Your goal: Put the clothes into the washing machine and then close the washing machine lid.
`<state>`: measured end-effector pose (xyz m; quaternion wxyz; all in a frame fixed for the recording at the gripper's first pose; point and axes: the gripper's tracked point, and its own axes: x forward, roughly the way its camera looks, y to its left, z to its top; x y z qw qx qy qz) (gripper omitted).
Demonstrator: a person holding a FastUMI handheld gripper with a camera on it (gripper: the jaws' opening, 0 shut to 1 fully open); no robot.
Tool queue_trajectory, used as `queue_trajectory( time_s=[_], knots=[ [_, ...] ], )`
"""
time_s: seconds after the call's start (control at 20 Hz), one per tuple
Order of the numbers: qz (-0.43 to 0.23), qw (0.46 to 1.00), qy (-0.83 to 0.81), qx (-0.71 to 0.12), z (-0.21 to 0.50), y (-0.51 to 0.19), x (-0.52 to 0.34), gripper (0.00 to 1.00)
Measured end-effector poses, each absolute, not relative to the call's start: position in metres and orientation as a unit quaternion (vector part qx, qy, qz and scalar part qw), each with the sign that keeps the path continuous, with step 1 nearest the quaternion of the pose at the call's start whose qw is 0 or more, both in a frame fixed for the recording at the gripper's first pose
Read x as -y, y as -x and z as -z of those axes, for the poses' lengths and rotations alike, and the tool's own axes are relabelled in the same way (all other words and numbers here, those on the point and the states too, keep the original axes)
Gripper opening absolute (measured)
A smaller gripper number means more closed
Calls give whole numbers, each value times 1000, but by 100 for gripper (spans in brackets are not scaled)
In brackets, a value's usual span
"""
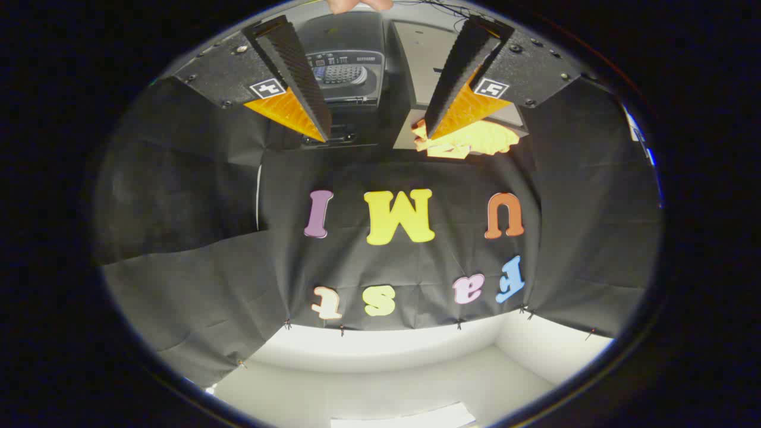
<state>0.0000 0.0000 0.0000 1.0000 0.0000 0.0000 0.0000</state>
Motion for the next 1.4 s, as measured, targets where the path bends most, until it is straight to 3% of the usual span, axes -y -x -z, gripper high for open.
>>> queue_trajectory(
  time_s=[0.7,1.05,1.4],
  knots=[
    [38,999,-22,8,-8,-12,43,99],
    [6,1000,-23,6,-18,-12,15,99],
    [-10,997,-32,-72,17,-18,-26,100]
  ],
)
